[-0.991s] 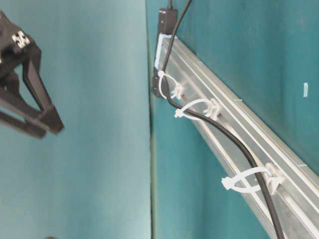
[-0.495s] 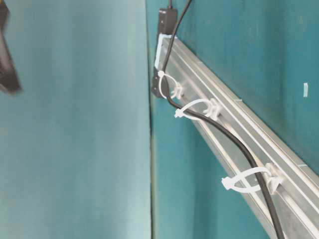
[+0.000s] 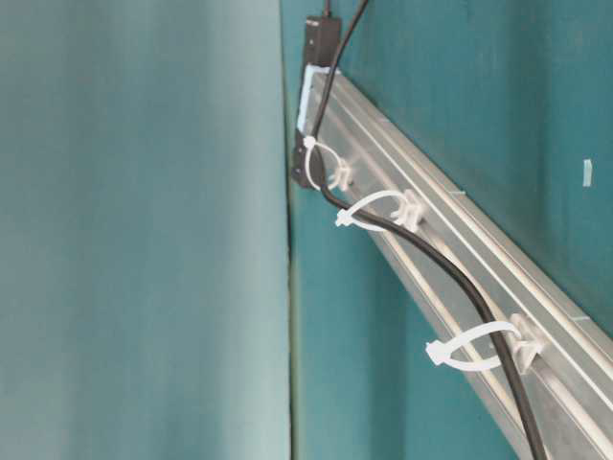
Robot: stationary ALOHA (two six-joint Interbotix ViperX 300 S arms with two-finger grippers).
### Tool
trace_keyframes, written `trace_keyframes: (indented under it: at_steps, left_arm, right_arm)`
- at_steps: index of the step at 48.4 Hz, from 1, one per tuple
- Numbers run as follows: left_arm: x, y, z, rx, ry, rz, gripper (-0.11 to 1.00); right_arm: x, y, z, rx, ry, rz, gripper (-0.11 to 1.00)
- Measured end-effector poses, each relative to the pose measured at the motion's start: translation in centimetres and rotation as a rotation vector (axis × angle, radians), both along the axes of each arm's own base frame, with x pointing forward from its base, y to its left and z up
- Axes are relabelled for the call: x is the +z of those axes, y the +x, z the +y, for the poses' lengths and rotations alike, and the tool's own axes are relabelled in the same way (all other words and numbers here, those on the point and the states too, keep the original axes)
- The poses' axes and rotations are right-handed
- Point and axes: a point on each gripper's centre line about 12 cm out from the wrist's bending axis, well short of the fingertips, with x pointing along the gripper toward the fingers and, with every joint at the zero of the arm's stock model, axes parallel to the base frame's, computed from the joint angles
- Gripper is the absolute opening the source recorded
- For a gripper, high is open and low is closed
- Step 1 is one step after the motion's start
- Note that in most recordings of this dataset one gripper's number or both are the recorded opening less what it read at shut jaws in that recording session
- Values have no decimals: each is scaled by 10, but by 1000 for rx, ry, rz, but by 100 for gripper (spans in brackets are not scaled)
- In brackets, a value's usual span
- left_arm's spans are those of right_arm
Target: Pass the USB cable through three rings with both arms.
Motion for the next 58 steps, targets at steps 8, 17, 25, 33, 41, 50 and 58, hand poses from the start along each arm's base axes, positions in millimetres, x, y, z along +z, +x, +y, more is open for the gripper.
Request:
trace_keyframes:
  at_steps: [8, 17, 25, 33, 41, 50, 58]
  left_arm:
    - [4, -4, 0, 0, 4, -15, 99]
    - [5, -8, 0, 2, 5, -12, 99]
    - [3, -11, 0, 2, 7, 16, 99]
    - [3, -14, 0, 2, 6, 26, 99]
    - [4, -16, -1, 2, 5, 19, 99]
    - [6, -17, -1, -1, 6, 13, 99]
    - [4, -16, -1, 0, -7, 24, 99]
  right_arm:
    - [0, -10, 2, -17, 73, -37, 86]
    - [-3, -16, 4, -20, 95, -47, 86]
    - [-9, -25, 6, -21, 96, -49, 86]
    - [-5, -38, 14, -1, 88, -85, 86]
    - [8, -49, 23, 34, 75, -144, 86]
    - [10, -55, 29, 59, 76, -155, 86]
    - [0, -50, 40, 115, 92, -89, 86]
